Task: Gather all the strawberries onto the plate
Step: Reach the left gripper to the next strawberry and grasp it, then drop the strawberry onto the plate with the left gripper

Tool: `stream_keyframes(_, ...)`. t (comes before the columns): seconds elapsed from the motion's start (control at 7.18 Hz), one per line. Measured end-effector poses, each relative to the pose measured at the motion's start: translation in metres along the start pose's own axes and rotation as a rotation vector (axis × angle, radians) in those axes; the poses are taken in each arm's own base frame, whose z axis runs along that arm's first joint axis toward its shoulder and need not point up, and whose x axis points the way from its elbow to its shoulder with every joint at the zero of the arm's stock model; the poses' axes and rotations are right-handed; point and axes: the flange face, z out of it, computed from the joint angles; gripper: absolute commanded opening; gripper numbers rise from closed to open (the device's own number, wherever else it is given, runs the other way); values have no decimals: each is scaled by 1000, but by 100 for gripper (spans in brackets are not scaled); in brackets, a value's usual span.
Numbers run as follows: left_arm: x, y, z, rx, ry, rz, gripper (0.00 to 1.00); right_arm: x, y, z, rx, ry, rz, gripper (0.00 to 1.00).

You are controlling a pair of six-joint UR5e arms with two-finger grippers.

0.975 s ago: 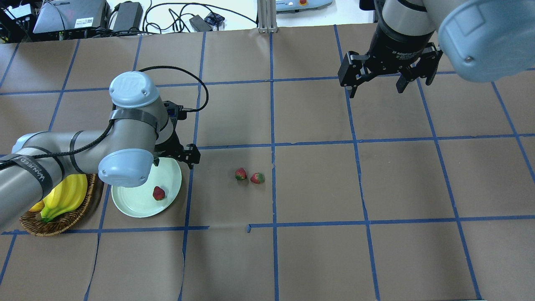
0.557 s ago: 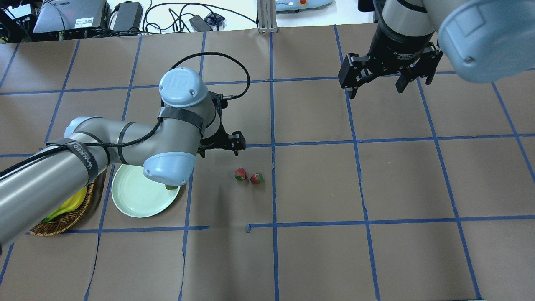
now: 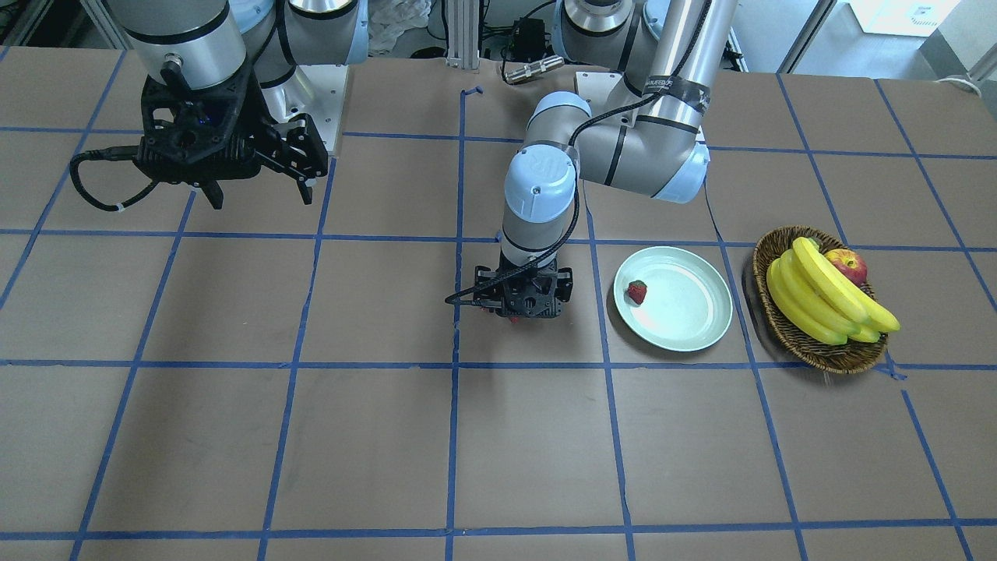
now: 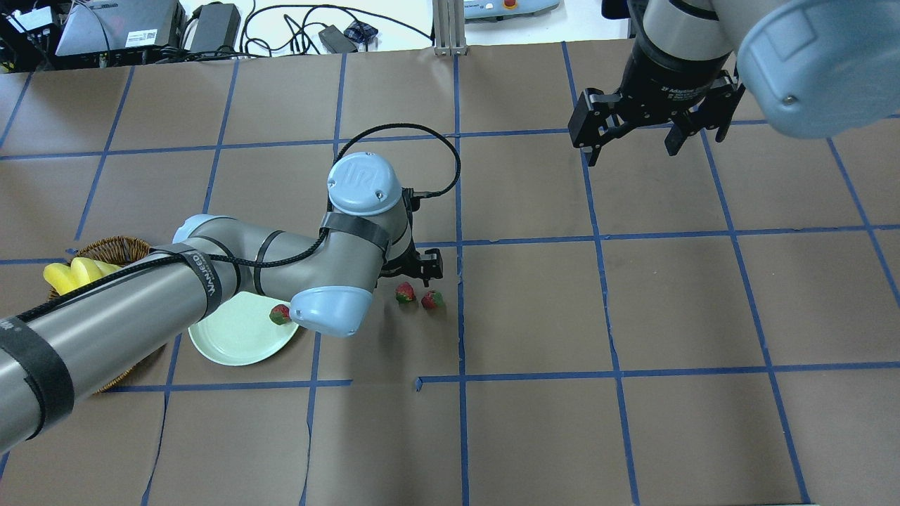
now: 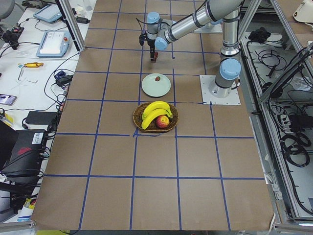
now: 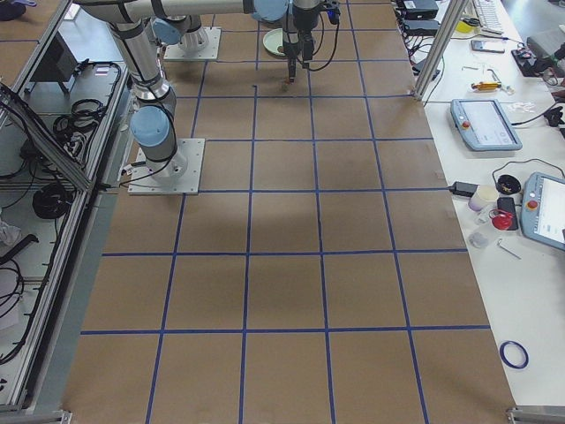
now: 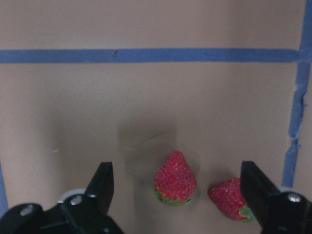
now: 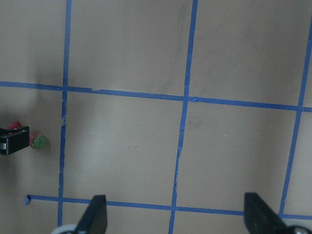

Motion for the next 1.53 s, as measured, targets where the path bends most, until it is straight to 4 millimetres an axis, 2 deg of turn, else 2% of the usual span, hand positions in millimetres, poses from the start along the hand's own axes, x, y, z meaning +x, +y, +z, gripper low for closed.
stream_keyframes(0.28, -2, 8, 8, -20, -11, 21, 69, 0, 0, 0, -1, 0, 1, 100)
stream_keyframes(0.7, -3, 11, 14, -32, -19, 17, 32, 0, 0, 0, -2, 0, 1, 100)
stream_keyframes(0.84, -3, 10, 15, -32, -21, 15, 14, 0, 0, 0, -2, 0, 1, 100)
stream_keyframes(0.98, -3, 9, 15, -30, -22, 17, 8, 0, 0, 0, -2, 0, 1, 100)
stream_keyframes(1.25, -13, 1, -2, 5, -33, 44, 9, 0, 0, 0, -2, 0, 2, 100)
stream_keyframes(1.53, -60, -9, -26, -1, -92, 83, 9, 0, 0, 0, -1, 0, 1, 100)
